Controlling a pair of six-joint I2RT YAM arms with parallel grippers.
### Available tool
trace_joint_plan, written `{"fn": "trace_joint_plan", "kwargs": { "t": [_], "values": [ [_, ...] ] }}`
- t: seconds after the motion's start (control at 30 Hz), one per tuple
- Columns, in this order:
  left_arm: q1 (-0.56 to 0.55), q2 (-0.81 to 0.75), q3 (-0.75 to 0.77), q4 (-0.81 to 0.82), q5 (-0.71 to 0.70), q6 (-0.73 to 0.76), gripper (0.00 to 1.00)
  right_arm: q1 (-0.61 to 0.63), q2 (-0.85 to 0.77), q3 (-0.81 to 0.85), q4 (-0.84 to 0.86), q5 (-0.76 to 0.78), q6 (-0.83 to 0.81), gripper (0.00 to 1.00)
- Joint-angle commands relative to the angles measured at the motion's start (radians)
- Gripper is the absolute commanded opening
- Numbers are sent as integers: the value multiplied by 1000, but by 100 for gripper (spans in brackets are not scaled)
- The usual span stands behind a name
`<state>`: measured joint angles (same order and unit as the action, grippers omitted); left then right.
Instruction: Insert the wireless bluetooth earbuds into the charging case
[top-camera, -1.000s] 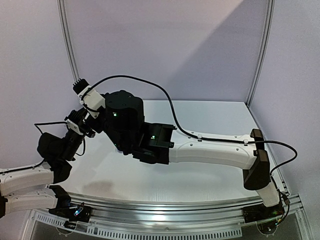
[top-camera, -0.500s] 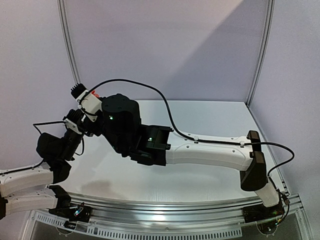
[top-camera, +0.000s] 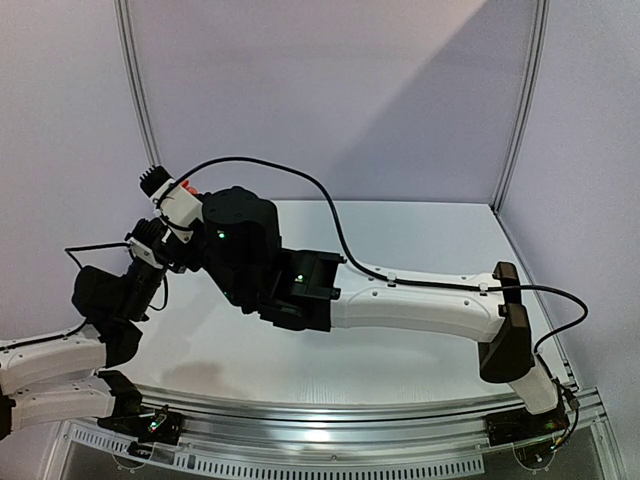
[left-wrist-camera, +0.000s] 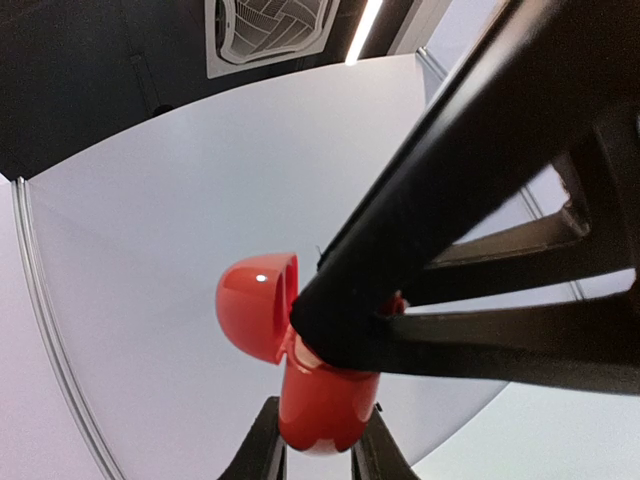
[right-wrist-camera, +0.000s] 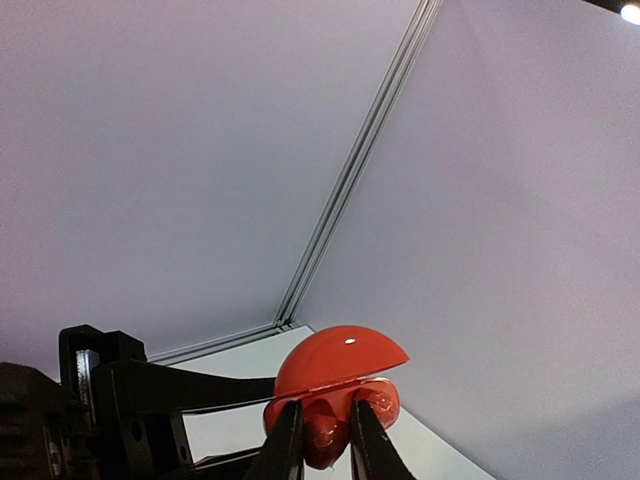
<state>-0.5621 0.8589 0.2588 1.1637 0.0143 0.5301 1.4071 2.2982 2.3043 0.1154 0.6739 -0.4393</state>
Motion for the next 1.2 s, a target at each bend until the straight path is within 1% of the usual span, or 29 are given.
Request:
{"fn": "trace_joint_plan", "kwargs": {
  "t": [0.0,0.4,0.63,1.17],
  "values": [
    [1,-16,-6,39,30,-6,0,2,40,23,-34,-7,2,16],
    [1,-23,-6,35,47,-37,0,-9,53,48,-15,-14,24,15],
    [1,-23,-7,29,45,-46,0,-8,52,56,-14,-25,32,19],
    [1,-25,-5,34,48,-69,0,-15,64,66,0,-20,37,20]
  ]
}}
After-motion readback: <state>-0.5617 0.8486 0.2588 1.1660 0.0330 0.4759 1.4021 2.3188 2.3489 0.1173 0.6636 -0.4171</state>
